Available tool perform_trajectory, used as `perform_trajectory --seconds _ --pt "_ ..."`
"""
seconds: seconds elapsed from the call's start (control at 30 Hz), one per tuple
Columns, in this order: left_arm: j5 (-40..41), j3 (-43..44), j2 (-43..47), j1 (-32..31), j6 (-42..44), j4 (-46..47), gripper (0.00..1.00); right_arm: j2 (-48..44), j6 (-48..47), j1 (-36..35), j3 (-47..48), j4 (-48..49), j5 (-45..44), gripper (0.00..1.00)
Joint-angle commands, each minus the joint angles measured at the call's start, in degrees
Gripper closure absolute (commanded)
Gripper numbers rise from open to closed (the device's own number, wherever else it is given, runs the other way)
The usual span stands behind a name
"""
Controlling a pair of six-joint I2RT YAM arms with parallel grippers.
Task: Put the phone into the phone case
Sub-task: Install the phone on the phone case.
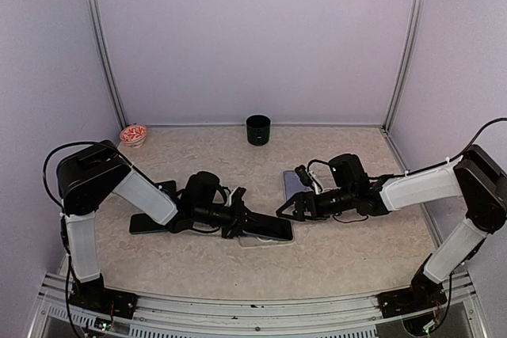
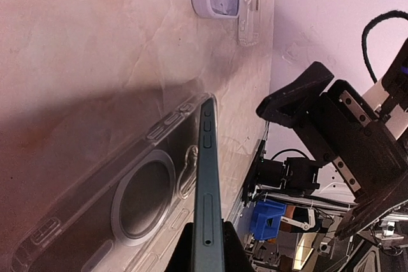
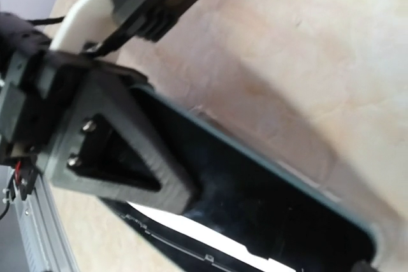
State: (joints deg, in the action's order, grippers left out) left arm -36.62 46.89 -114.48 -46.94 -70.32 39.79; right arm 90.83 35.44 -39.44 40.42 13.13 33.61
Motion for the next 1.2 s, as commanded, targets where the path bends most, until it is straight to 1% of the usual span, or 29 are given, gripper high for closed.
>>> perform_trajectory --seconds 0.0,0.43,0.7,0.9,1.0,1.17 --pt "-0.8 -0.2 3.4 -0.3 1.3 3.4 1.00 -0.5 -1.1 1.2 0.1 -0.6 0.9 0.00" --pt "-1.1 -2.7 2.5 -0.3 -3.2 14.4 1.00 2.1 0.0 2.3 -3.2 1.4 1.7 0.01" --pt "-1.4 -2.5 2.5 -0.4 -3.2 16.3 1.00 4.9 4.5 2.2 -5.2 10.3 7.3 0.02" --pt "-1.6 -1.8 1.3 -0.9 -3.7 16.7 1.00 7.0 7.4 1.4 -4.3 17.2 10.8 0.05" --pt "-1.9 -1.5 0.9 -1.2 -3.9 17.1 1.00 8.5 8.1 1.0 -3.6 19.2 11.8 0.07" --pt "-2.9 -1.3 0.2 -1.5 -4.6 18.6 1.00 10.5 9.8 1.0 -3.8 24.3 13.5 0.13"
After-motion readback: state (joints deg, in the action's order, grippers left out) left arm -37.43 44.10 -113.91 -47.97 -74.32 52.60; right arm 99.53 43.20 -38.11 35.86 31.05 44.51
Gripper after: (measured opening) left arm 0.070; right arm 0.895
